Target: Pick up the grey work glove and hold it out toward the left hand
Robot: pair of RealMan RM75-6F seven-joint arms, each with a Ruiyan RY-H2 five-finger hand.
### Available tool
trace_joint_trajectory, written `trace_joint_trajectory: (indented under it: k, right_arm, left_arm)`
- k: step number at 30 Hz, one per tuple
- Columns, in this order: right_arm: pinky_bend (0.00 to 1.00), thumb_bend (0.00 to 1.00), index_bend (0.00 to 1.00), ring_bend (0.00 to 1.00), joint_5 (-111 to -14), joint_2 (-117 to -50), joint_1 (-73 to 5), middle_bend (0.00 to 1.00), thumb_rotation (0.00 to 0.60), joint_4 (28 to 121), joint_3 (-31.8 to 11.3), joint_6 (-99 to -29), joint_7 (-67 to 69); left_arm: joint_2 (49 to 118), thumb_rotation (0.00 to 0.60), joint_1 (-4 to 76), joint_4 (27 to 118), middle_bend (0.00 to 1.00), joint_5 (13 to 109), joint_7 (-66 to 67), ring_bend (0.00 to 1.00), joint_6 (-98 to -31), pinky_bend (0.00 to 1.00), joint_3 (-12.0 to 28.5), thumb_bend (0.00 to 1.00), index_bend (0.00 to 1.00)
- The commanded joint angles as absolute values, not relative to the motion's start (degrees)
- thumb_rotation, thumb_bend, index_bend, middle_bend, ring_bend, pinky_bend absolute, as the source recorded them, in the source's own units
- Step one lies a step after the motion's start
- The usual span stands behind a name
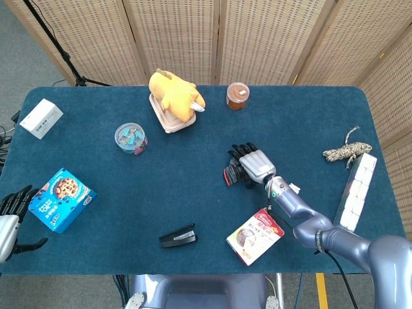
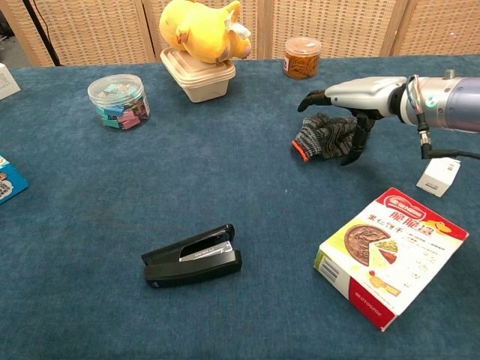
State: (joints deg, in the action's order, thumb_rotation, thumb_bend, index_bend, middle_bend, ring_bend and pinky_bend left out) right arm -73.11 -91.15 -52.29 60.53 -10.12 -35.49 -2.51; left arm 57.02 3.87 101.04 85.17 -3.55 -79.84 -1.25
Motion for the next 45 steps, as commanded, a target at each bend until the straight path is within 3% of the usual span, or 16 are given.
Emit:
trace_joint_trajectory:
  k: [1, 10, 14, 22, 28, 32, 45]
  right_arm:
    - [0.01, 0.07, 0.17, 0.0, -72.41, -91.47, -52.06, 0.02, 0.6, 59.67, -10.41, -35.37, -0.65]
    - [0.12, 0.25, 0.28, 0.02, -72.07, -95.17, -52.26, 0.13, 0.6, 53.48, -10.39, -35.27, 2.42]
    - [0.17, 0.27, 0.33, 0.09, -73.33, -97.26, -52.21, 0.21, 0.6, 50.85, -10.17, -36.76, 4.12]
    - [0.36, 0.32, 0.56, 0.33, -76.89, -100.36, -51.29, 0.48, 0.6, 46.85, -9.98, -42.13, 11.3]
    - [0.43, 0.36, 0.59, 0.36, -77.51, -99.98, -50.45, 0.51, 0.6, 47.46, -10.15, -43.74, 14.78]
    - [0.43, 0.4, 0.6, 0.36, -76.51, -98.24, -50.06, 0.51, 0.6, 50.97, -10.91, -43.31, 15.65]
    - [0.43, 0.42, 0.6, 0.37, -59.56, -85.11, -53.95, 0.51, 0.6, 76.03, -16.76, -30.35, 10.0]
  left_arm:
    - [57.27, 0.6, 3.97, 101.31, 0.0, 85.19, -2.93, 0.0, -79.68, 0.0, -1.32, 0.09, 0.0]
    - [57.83, 0.6, 4.21, 101.28, 0.0, 84.72, -1.73, 0.0, -79.16, 0.0, -1.36, 0.09, 0.0]
    - [57.92, 0.6, 4.46, 101.23, 0.0, 83.99, -1.65, 0.0, -78.68, 0.0, -1.11, 0.09, 0.0]
    - [58.03, 0.6, 4.81, 101.28, 0.0, 83.09, -1.31, 0.0, -77.99, 0.0, -0.89, 0.09, 0.0]
    - [57.9, 0.6, 5.08, 101.5, 0.0, 83.42, -1.42, 0.0, -77.74, 0.0, -0.94, 0.09, 0.0]
    - [57.54, 0.6, 6.01, 100.93, 0.0, 85.14, -1.45, 0.0, -77.52, 0.0, -0.75, 0.09, 0.0]
    - [55.84, 0.6, 17.63, 91.95, 0.0, 102.6, -9.25, 0.0, -72.58, 0.0, -1.3, 0.09, 0.0]
